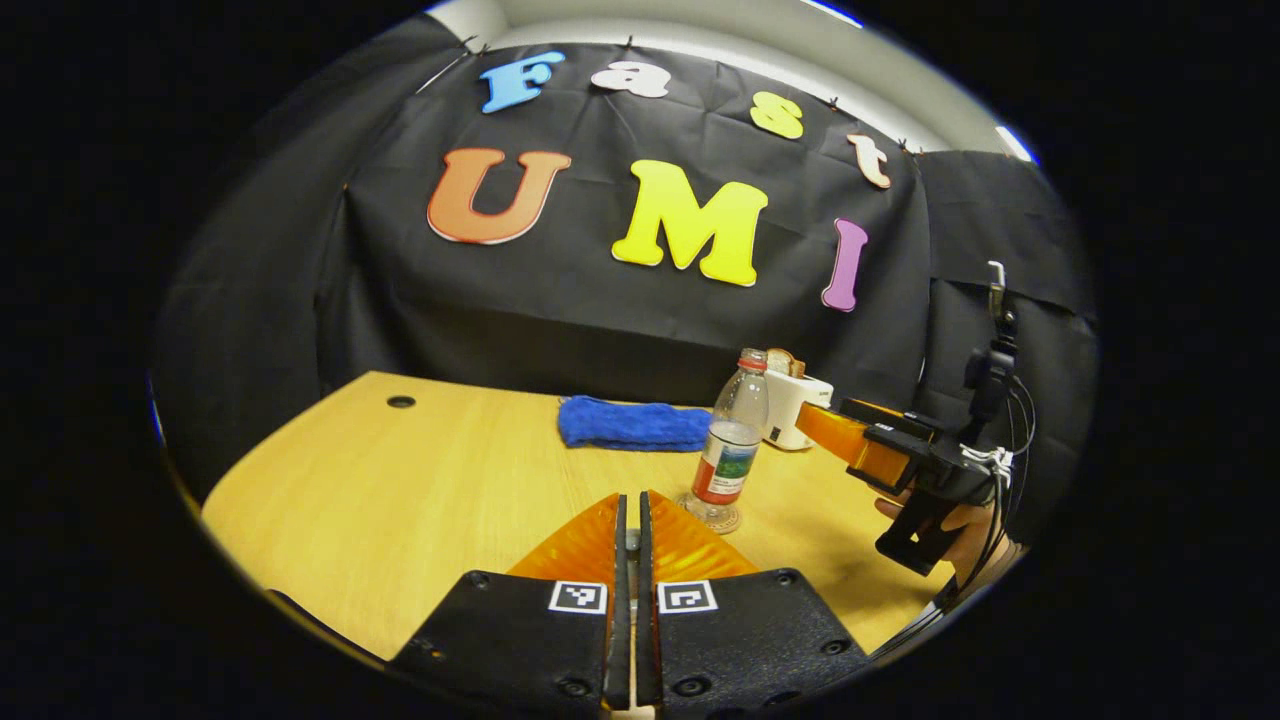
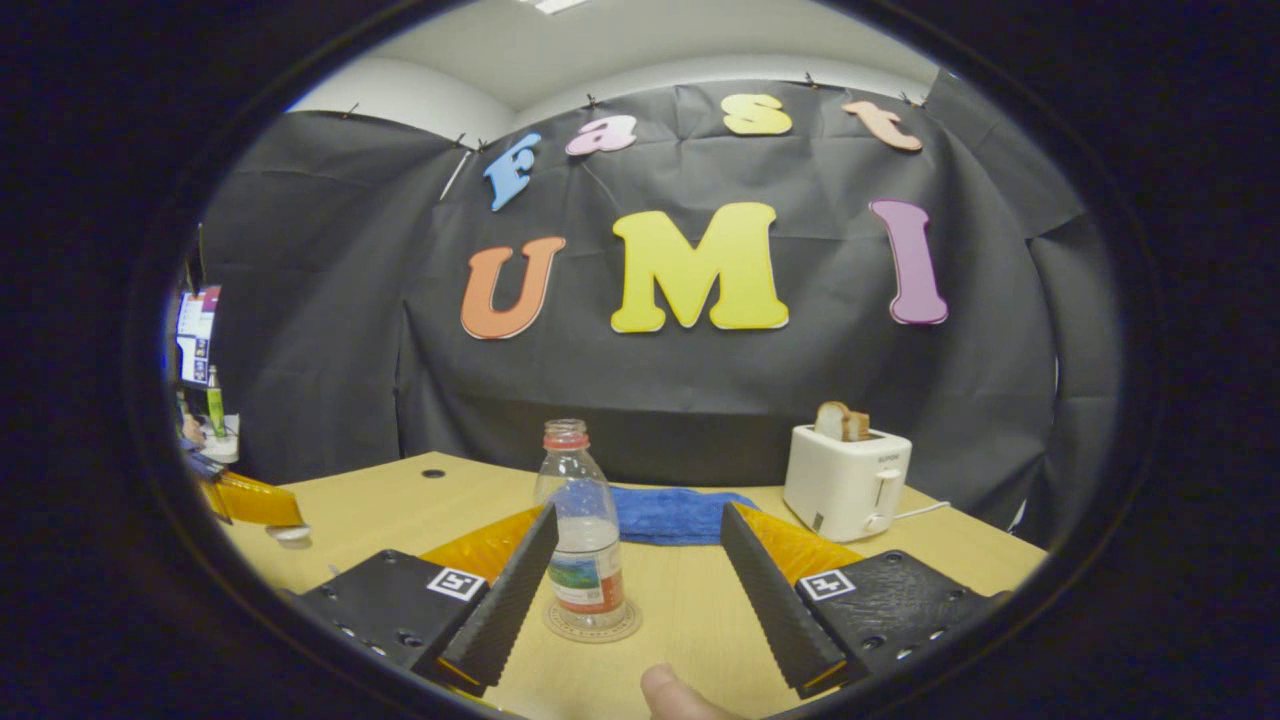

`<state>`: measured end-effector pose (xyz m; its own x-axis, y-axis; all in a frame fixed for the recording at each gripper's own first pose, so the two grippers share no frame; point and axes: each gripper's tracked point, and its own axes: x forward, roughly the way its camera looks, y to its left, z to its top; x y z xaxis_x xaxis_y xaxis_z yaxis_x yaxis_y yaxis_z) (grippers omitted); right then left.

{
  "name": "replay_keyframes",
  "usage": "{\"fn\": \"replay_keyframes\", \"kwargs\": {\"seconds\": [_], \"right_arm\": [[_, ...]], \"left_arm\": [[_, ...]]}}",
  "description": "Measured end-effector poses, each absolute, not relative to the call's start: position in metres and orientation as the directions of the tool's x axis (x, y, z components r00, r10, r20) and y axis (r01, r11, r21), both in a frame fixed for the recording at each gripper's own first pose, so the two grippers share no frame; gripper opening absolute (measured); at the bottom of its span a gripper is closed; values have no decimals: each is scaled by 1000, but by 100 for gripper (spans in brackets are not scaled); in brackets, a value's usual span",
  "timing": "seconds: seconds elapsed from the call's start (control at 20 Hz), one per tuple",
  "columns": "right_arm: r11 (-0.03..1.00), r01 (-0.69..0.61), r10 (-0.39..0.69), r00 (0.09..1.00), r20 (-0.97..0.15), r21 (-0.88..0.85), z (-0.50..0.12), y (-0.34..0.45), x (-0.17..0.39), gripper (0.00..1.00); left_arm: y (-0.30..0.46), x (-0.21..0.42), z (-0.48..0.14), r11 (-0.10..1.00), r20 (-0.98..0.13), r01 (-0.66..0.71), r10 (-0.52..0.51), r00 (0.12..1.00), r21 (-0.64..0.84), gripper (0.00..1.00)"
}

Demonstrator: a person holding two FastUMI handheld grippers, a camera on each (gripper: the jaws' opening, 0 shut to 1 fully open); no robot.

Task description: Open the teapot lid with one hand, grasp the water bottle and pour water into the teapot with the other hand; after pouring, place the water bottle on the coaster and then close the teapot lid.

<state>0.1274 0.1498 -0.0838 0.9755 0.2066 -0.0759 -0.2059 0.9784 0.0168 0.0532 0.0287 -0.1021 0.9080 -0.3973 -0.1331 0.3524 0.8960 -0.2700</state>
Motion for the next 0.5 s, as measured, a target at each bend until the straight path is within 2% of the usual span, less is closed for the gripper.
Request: {"fn": "replay_keyframes", "kwargs": {"seconds": [0.2, 0.5], "right_arm": [[978, -205, 207, 976, -61, 38, -87, 137, 113, 98], [971, -237, 237, 971, -5, 37, -78, 135, 96, 98]], "left_arm": [[19, 62, -120, 852, -146, 365, -443, 884, -376, 5], [18, 77, -137, 858, -178, 312, -410, 895, -408, 5]]}}
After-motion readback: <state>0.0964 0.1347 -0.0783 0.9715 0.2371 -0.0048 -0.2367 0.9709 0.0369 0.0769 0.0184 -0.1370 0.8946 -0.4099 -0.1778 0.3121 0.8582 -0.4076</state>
